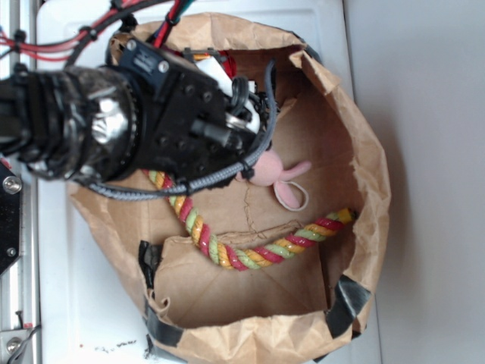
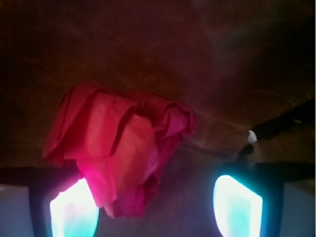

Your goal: Grab the red paper.

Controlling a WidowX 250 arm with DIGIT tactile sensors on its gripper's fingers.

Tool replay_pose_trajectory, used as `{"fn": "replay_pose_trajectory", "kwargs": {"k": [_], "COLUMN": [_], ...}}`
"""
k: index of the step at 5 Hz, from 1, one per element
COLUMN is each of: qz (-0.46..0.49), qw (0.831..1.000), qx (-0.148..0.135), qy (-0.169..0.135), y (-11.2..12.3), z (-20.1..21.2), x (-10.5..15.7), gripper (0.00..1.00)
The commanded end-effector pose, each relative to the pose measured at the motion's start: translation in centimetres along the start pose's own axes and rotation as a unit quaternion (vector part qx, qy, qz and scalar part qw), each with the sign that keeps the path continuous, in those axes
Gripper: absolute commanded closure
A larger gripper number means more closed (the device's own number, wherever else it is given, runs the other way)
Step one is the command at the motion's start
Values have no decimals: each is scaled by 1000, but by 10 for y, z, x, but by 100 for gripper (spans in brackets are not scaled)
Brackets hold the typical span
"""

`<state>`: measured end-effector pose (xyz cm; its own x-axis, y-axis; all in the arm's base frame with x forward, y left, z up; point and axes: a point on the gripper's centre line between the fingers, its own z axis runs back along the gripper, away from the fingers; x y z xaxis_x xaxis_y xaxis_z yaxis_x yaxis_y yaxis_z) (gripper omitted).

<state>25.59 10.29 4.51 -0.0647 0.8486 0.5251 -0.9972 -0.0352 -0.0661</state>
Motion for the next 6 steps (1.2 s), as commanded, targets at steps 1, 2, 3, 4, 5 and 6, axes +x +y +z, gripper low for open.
{"fn": "replay_pose_trajectory", "kwargs": {"k": [1,2,3,4,5,6], "qz": [10,10,4,-2,-8,-21], "qw": [1000,1000,1000,1000,1000,999], "qx": [-5,-7,-7,-10,-16,-43], "qy": [-1,4,4,9,5,3], "y": [0,3,7,-28,-34,-41], "z": [7,10,12,-11,-13,-9], "x": [12,11,8,31,35,43], "gripper": [55,100,100,100,100,100]}}
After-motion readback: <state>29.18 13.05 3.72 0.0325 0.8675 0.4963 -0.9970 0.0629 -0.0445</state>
